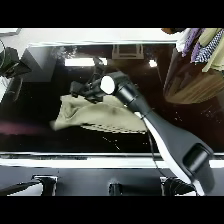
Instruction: Fold the clothes and pants, and hang the long-sleeved shirts on hangers.
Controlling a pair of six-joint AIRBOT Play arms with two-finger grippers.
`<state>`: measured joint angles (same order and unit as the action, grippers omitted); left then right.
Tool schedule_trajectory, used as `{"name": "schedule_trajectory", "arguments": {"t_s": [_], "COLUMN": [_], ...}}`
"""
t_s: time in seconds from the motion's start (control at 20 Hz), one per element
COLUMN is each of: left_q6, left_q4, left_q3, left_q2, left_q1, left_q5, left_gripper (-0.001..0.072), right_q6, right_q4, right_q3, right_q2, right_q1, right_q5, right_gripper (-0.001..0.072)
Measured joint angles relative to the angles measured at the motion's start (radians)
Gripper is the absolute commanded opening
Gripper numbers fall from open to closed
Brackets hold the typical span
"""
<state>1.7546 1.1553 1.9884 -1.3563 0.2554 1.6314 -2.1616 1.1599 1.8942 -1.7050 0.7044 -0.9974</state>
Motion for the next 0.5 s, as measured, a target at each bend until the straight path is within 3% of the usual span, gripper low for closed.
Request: {"name": "schedule_trajectory", "arguments": {"t_s": [0.05, 0.25, 0.5], "left_q6": [0.000, -0.001, -0.004], "left_q4": [0.000, 0.003, 0.003], "left_q3": [0.000, 0.000, 0.000], "left_q2": [0.000, 0.000, 0.000], "left_q1": [0.000, 0.000, 0.000], "left_q5": [-0.002, -0.007, -0.008], "left_gripper": [0.0032, 0.0032, 0.0032], "right_q6": [0.008, 0.074, 0.257], "right_q4": [0.031, 0.106, 0.029], "right_q3": [0.000, 0.000, -0.027], "right_q2": [0.031, 0.156, 0.235], "right_q1": [-0.025, -0.216, -0.564], "right_q5": [-0.048, -0.222, -0.438], "right_gripper": [0.0694, 0.0694, 0.0694]}}
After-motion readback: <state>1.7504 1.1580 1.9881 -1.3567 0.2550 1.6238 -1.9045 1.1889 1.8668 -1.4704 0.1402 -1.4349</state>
